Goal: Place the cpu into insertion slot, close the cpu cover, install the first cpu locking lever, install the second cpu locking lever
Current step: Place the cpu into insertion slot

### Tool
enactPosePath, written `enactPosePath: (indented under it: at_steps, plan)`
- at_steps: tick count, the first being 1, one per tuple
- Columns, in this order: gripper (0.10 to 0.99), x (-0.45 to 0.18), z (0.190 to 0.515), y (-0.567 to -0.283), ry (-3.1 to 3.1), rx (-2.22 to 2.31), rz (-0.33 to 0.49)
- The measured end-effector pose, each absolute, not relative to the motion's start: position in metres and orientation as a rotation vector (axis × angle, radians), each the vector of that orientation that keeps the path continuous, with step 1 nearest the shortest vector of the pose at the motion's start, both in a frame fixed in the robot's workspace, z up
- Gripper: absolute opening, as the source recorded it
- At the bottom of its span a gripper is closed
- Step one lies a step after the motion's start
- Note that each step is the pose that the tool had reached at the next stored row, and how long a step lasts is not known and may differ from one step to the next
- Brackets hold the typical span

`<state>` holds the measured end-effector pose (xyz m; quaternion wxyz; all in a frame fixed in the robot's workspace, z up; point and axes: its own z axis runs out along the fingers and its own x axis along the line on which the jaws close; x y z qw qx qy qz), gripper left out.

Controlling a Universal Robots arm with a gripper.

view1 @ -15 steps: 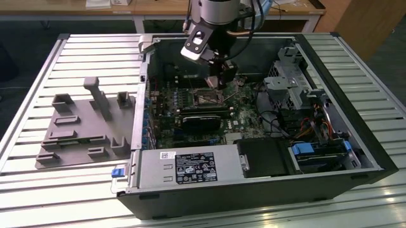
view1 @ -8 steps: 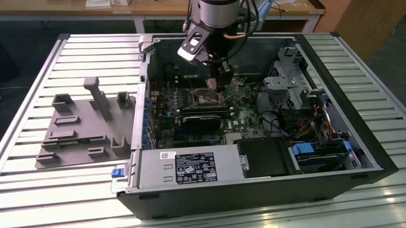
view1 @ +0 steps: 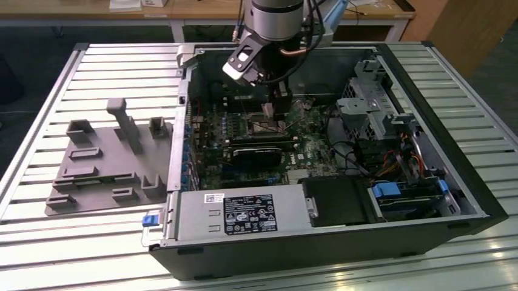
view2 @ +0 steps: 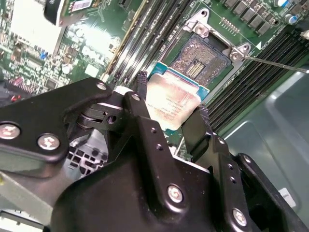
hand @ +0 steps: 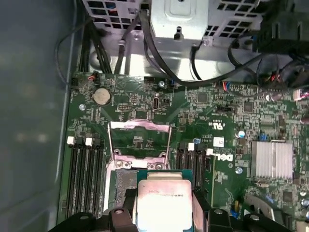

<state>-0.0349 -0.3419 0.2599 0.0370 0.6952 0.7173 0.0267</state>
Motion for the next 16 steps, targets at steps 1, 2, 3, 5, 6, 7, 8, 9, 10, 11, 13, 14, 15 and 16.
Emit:
enactPosePath:
  at_steps: [1, 2, 3, 5, 6, 7, 8, 9, 10, 11, 13, 14, 15, 16]
  plan:
    - [0.537, -0.036, 0.259, -0.341, 2.196, 2.140, 0.081]
    - [0.537, -0.036, 0.257, -0.341, 2.190, 2.146, 0.081]
    - [0.537, -0.037, 0.256, -0.340, 2.185, 2.151, 0.081]
    - [0.537, -0.038, 0.253, -0.338, 2.176, 2.160, 0.080]
    - [0.537, -0.039, 0.251, -0.337, 2.172, 2.163, 0.080]
    - [0.537, -0.040, 0.250, -0.336, 2.169, 2.166, 0.080]
    - [0.537, -0.041, 0.248, -0.335, 2.167, 2.168, 0.080]
    - [0.537, -0.042, 0.246, -0.335, 2.165, 2.170, 0.080]
    - [0.537, -0.043, 0.245, -0.334, 2.163, 2.172, 0.080]
    - [0.537, -0.044, 0.243, -0.333, 2.162, 2.173, 0.080]
    - [0.537, -0.046, 0.240, -0.332, 2.161, 2.174, 0.080]
    - [0.537, -0.046, 0.239, -0.331, 2.161, 2.174, 0.080]
    - [0.537, -0.047, 0.237, -0.330, 2.161, 2.174, 0.080]
    - [0.537, -0.047, 0.236, -0.329, 2.161, 2.174, 0.080]
